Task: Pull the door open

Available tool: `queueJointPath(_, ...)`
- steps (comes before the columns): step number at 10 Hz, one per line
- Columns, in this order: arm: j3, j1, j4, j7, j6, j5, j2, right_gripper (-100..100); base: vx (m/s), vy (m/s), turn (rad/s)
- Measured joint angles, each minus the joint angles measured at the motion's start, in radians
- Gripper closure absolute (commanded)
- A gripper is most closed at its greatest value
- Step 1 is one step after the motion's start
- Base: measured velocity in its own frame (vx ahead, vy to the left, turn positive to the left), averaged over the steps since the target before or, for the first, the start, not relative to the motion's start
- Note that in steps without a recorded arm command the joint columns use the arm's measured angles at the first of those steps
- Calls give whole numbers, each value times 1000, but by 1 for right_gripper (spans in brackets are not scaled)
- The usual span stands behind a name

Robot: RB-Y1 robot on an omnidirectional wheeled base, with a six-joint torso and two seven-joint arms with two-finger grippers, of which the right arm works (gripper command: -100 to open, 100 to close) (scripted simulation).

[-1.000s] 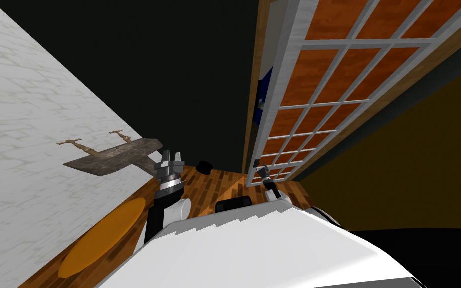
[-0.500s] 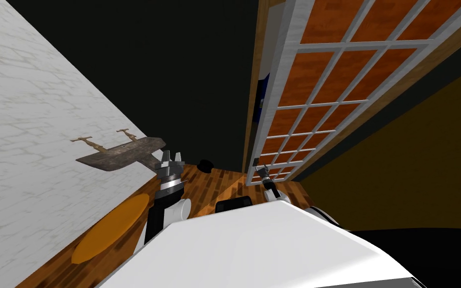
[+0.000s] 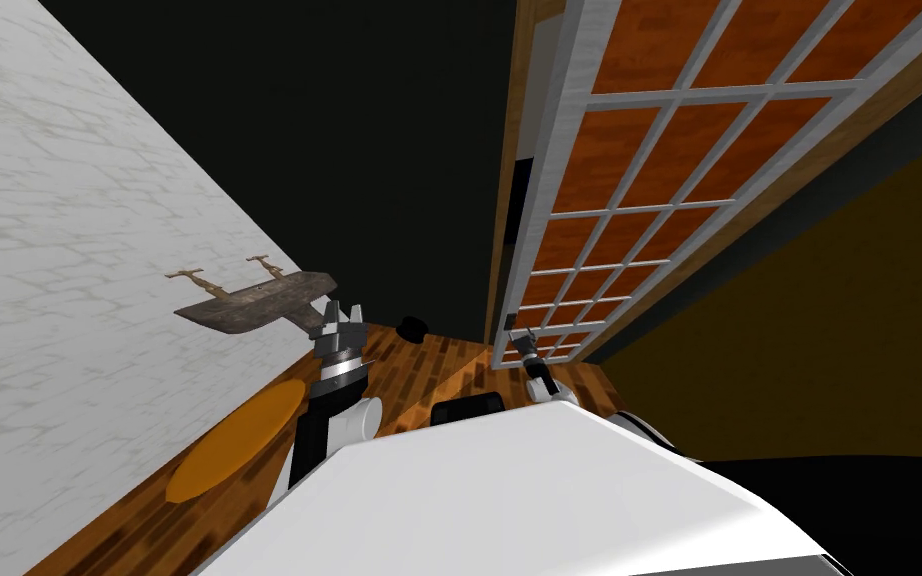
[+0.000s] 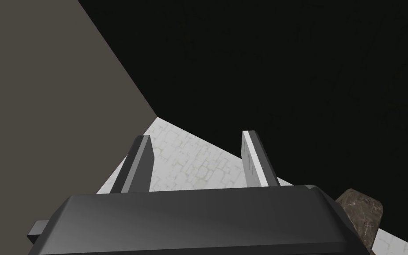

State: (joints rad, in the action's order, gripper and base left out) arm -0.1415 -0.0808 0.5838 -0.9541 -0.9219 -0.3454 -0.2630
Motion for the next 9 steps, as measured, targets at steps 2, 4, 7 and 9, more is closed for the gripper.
queueJointPath(2, -9, -2, 2, -45, 3, -14, 1, -100, -69, -25, 56)
queueJointPath(4, -20, -3, 8, -96, 10, -32, 3, -100, -61, -30, 35)
queueJointPath(7, -33, -7, 9, -168, 13, -54, 5, -100, -54, -25, 46)
queueJointPath(9, -44, -8, 15, -219, 20, -71, 6, -100, -59, -27, 27)
